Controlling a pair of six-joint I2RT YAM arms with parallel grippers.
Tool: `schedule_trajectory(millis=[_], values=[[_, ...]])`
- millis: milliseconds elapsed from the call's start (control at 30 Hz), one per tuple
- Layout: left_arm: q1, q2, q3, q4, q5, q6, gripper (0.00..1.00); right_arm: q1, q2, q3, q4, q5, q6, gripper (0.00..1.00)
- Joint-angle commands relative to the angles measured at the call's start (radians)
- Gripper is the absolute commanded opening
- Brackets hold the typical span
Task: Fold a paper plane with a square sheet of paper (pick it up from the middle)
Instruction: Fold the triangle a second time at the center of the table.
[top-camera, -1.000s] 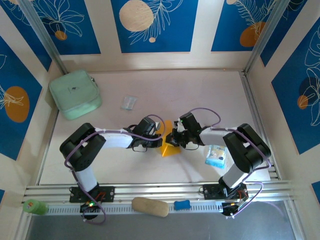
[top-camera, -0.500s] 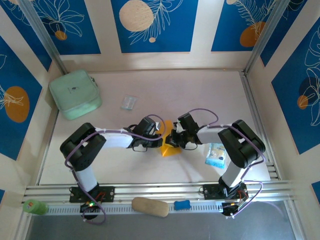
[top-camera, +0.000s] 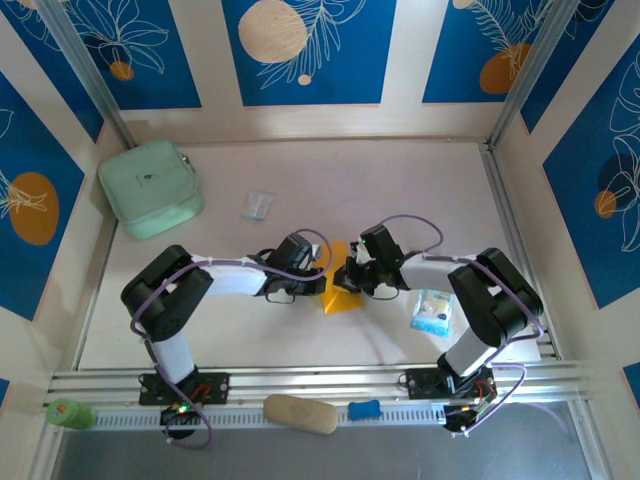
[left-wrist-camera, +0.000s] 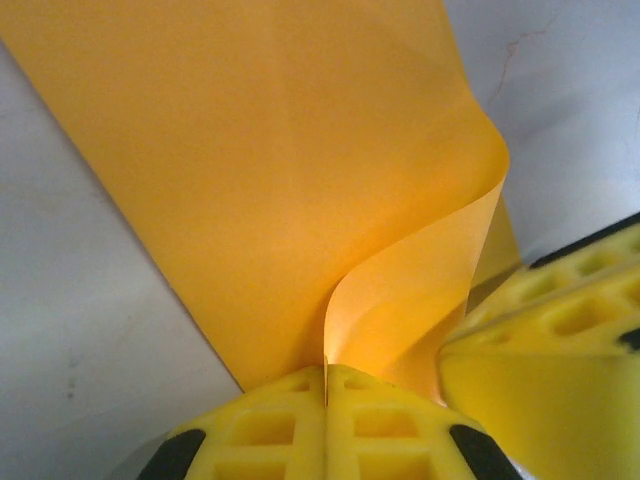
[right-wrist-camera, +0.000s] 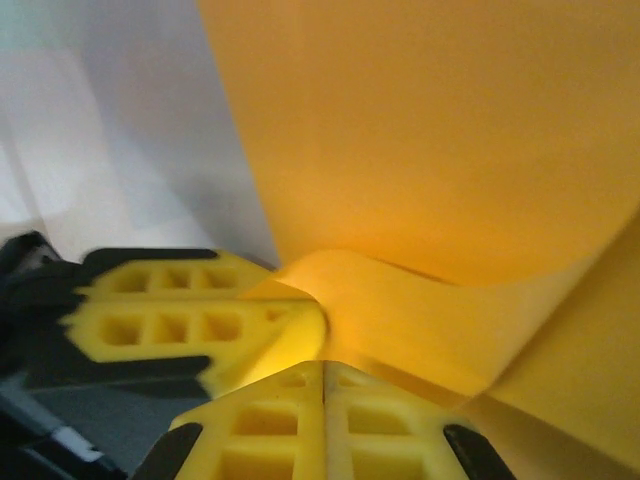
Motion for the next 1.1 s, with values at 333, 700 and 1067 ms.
schedule_trajectory(millis=[333,700,1067], values=[[0.004,0.037,-0.008,-0.085,-0.005,0.019,0.0,-0.055,0.112,-0.06,0.049,-0.001,0.017,0.03],[0.004,0.039,-0.008,-0.086,-0.003,0.018,0.0,-0.111,0.028,0.025,-0.009,-0.047,-0.039,0.05],[0.006,0.038,-0.01,-0.089,-0.003,0.019,0.0,-0.14,0.124,-0.082,0.138,-0.084,0.016,0.04]])
